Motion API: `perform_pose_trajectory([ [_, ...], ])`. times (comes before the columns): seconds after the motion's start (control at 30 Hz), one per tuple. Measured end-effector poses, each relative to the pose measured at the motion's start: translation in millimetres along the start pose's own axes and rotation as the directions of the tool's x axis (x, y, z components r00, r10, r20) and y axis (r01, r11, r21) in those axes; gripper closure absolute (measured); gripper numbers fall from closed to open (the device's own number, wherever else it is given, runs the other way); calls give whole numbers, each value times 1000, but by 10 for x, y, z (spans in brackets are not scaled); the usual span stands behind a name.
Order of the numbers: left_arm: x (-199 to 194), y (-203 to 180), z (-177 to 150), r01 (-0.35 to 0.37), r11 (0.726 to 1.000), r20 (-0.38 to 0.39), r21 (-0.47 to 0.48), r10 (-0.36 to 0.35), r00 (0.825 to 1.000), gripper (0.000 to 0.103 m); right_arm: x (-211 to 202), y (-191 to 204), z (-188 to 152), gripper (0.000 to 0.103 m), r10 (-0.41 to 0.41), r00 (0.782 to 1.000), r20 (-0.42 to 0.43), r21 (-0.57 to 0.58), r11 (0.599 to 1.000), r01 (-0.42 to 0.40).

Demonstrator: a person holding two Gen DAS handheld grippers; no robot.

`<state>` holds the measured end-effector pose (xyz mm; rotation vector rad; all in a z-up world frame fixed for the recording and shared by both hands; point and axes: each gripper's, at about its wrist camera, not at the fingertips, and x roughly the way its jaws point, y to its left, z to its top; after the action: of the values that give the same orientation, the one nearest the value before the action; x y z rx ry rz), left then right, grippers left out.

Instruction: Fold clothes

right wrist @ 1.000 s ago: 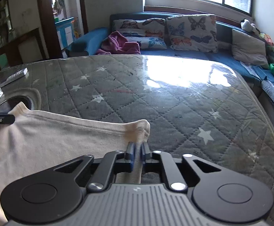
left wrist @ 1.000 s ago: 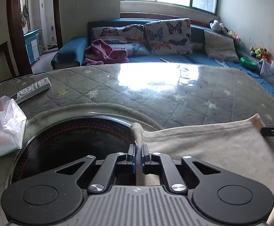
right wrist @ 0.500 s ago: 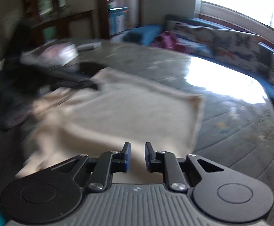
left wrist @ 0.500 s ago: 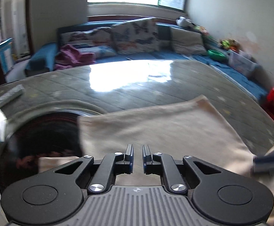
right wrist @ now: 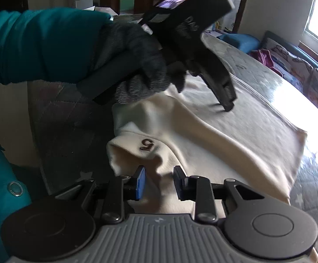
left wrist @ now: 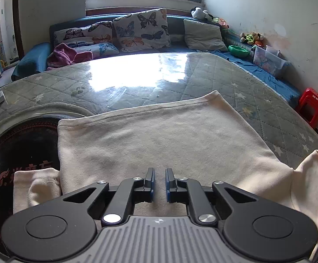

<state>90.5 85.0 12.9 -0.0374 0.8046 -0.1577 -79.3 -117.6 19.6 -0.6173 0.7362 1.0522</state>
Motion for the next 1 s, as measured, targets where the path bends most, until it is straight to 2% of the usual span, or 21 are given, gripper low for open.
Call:
perform_pose_trajectory([
  [0.1,0,12,-2,3,1000,0,-2,-3,1000,92,50,33,16,79,-4,1000,23,-15,1000,4],
  [0.13,0,15,0,4,1000,0,-2,-4,1000,92,54,42,18,84,1,1000,31,-14,1000,-1],
  [0.17,0,15,0,4,1000,0,-3,-4,1000,92,54,41,25,97,10,999,32,-10,1000,-9],
  [0.27,-3,14,0,5,1000,1,-4,-5,1000,92,-8,55,1,101,2,999,38,-12,1000,-2],
  [0.4,-1,16,-7,6,1000,5,-6,-6,1000,92,-114,59,-16,101,16,999,39,-9,1000,-15],
  [0.57,9,15,-4,3,1000,10,-7,-3,1000,90,-102,153,-91,101,46,999,-2,-27,999,-46],
  [0.73,4,16,-11,1,1000,15,-8,-1,1000,89,-183,95,-86,99,72,997,21,34,997,-73],
  [0.8,2,17,-19,2,1000,18,-8,-2,1000,89,-278,27,-86,94,88,995,40,76,993,-90],
  [0.93,-6,18,-31,-1,1000,25,-11,1,1000,88,-351,-116,-143,93,47,998,48,173,983,-54],
  [1.0,-7,16,-32,-5,1000,26,-7,5,1000,87,-294,-142,-209,93,43,999,13,203,978,-45],
])
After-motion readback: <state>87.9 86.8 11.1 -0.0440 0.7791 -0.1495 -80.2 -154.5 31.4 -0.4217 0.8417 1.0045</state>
